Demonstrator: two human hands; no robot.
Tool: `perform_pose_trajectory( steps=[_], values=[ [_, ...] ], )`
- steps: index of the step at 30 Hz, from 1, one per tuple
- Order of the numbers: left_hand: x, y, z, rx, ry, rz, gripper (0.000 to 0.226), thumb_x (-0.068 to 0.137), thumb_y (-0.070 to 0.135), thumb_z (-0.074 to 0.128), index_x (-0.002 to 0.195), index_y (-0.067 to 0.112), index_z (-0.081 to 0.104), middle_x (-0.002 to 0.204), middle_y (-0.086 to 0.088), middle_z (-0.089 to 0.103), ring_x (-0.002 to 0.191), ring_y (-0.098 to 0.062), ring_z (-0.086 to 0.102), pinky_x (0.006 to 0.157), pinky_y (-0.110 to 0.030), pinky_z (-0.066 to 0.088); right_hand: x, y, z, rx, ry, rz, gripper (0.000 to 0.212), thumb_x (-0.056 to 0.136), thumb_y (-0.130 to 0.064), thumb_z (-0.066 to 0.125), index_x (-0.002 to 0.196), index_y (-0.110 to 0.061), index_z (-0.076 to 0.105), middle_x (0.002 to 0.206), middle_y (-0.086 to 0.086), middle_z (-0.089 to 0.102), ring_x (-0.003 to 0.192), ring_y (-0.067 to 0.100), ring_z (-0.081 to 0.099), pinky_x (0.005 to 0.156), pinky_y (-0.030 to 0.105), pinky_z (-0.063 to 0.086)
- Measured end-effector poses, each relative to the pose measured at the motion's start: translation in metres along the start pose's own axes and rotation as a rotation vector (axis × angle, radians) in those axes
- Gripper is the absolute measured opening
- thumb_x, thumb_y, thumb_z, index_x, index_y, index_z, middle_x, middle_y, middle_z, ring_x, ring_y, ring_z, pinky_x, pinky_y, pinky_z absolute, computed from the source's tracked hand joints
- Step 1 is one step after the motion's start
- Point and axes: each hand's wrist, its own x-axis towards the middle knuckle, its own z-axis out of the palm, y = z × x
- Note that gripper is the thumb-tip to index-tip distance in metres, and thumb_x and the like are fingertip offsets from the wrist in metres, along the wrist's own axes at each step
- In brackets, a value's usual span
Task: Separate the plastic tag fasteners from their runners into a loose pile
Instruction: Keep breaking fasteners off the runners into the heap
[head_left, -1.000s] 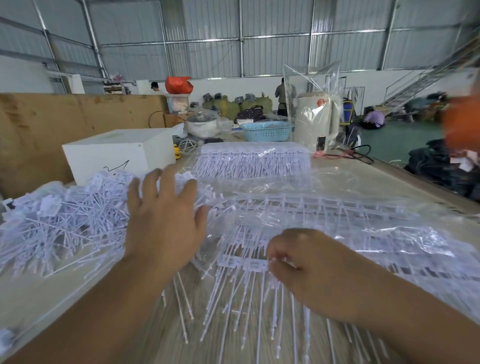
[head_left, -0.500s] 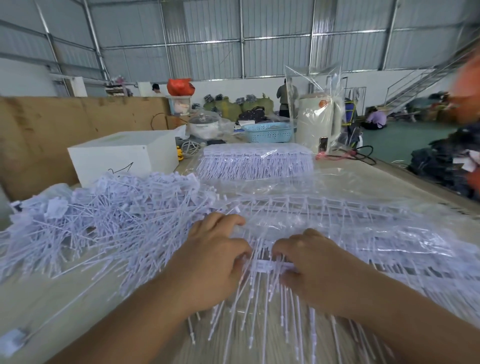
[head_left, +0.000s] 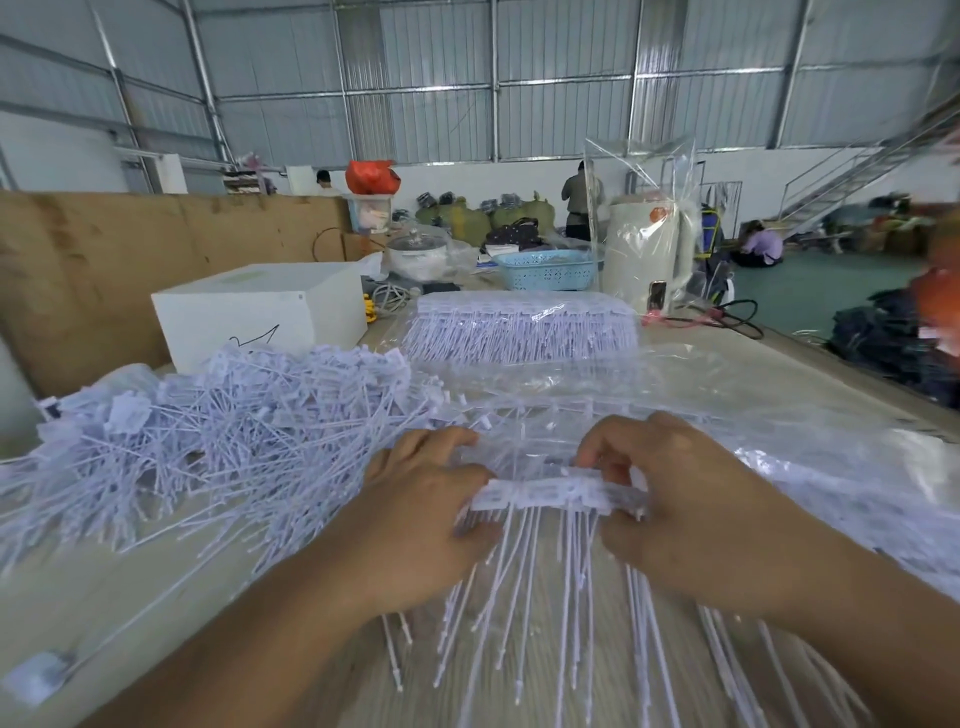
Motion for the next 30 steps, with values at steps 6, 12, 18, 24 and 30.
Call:
perform_pose_trajectory(
  steps=[6, 12, 18, 24, 30],
  values=[
    [0.003, 0.005, -0.013, -0.406, 0.203, 0.011, 0.006, 0.086, 0.025, 0.071, 0.092, 0.024, 0.07, 0.112, 0.023, 0.052, 0.114, 0.003, 0.043, 0.095, -0.012, 0.03, 0.0, -0.002, 0.003, -0.009, -0.01, -0.012, 0.031, 0.076, -0.023, 0.064, 0.091, -0.044, 0.046, 0.085, -0.018, 0.051, 0.089, -0.002, 0.04, 0.066, 0.016, 0.031],
    [0.003, 0.007, -0.02, -0.781, 0.117, -0.097, 0.015, 0.069, 0.028, 0.067, 0.084, 0.028, 0.07, 0.096, 0.014, 0.066, 0.093, -0.003, 0.063, 0.079, -0.013, 0.043, -0.001, -0.003, 0.005, -0.006, -0.022, 0.016, 0.037, 0.081, -0.024, 0.064, 0.097, -0.049, 0.042, 0.088, -0.02, 0.05, 0.086, 0.0, 0.049, 0.065, 0.017, 0.039],
    [0.003, 0.006, -0.023, -1.059, 0.158, -0.154, 0.016, 0.07, 0.025, 0.073, 0.078, 0.017, 0.063, 0.082, 0.003, 0.073, 0.08, -0.008, 0.069, 0.071, -0.02, 0.047, -0.002, -0.008, 0.001, 0.013, 0.078, 0.002, 0.039, 0.078, -0.019, 0.065, 0.093, -0.047, 0.042, 0.081, -0.018, 0.055, 0.083, 0.002, 0.052, 0.068, 0.015, 0.039],
    [0.001, 0.016, -0.019, -1.046, 0.107, -0.103, 0.036, 0.064, 0.051, 0.073, 0.094, 0.032, 0.071, 0.096, -0.001, 0.074, 0.099, -0.019, 0.069, 0.097, -0.039, 0.05, -0.006, -0.016, -0.004, -0.033, 0.25, -0.093, 0.028, 0.071, -0.015, 0.063, 0.096, -0.029, 0.061, 0.072, -0.014, 0.056, 0.071, 0.007, 0.056, 0.059, 0.024, 0.044],
    [0.0, 0.026, -0.02, -1.142, 0.103, -0.058, 0.033, 0.068, 0.046, 0.073, 0.096, 0.029, 0.071, 0.097, -0.004, 0.074, 0.097, -0.022, 0.07, 0.094, -0.037, 0.053, -0.012, -0.027, 0.007, -0.042, 0.197, -0.177, 0.052, 0.079, -0.024, 0.058, 0.127, -0.038, 0.041, 0.088, -0.008, 0.057, 0.083, 0.015, 0.057, 0.07, 0.027, 0.049]
  ],
)
